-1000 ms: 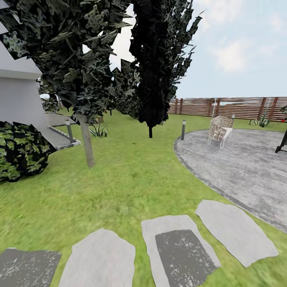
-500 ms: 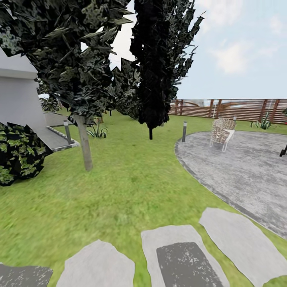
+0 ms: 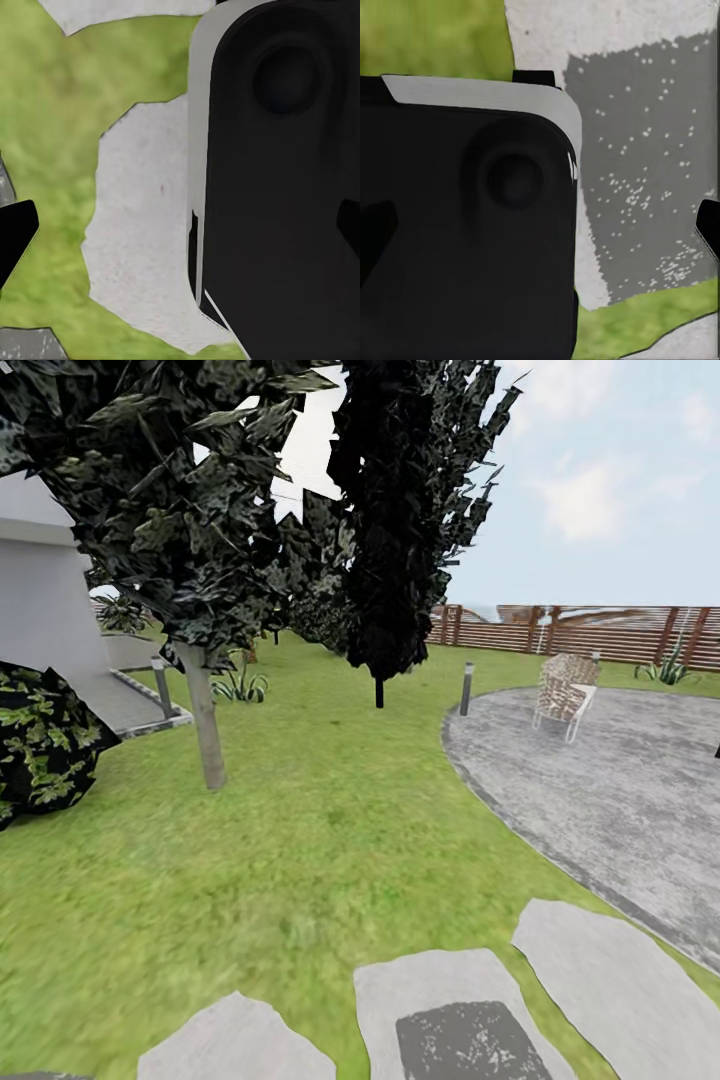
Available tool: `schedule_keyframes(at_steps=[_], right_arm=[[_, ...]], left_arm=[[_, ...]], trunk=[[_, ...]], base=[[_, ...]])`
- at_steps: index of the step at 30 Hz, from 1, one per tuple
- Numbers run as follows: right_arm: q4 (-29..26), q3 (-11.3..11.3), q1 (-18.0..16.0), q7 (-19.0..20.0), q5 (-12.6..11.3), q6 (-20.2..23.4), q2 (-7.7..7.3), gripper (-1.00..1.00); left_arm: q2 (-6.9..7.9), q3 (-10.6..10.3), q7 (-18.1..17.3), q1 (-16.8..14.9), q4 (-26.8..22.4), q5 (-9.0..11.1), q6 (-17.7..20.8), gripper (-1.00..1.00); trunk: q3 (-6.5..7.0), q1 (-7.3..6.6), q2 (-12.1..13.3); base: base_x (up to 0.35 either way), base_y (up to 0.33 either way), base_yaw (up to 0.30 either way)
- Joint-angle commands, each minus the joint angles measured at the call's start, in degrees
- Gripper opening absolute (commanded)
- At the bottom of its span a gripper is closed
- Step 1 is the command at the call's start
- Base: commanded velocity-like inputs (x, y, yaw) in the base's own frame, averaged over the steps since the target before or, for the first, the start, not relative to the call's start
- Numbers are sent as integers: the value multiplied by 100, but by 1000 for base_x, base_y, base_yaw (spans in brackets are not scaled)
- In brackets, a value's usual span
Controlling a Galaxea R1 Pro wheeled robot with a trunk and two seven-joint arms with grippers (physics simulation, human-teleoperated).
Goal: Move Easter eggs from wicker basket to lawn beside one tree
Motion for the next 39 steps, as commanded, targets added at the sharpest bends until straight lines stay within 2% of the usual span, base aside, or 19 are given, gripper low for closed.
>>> schedule_keyframes(at_steps=[1, 22, 32, 39], right_arm=[[4, 2, -5, 0, 4, 3, 0, 100], [4, 1, -5, 2, 3, -4, 0, 100], [4, -5, -5, 9, -23, -6, 0, 100], [4, 1, -5, 1, 2, -3, 0, 100]], left_arm=[[0, 3, -2, 3, -10, 3, -4, 100], [0, 1, -2, 3, -10, -1, -4, 100], [0, 3, -2, 3, -10, -3, -4, 100], [0, 3, -2, 3, -10, -1, -4, 100]], trunk=[[-5, 4, -2], [-5, 4, -2], [-5, 4, -2], [-5, 4, -2]], base=[[335, 0, 0], [335, 0, -3], [335, 0, -251], [335, 0, -42]])
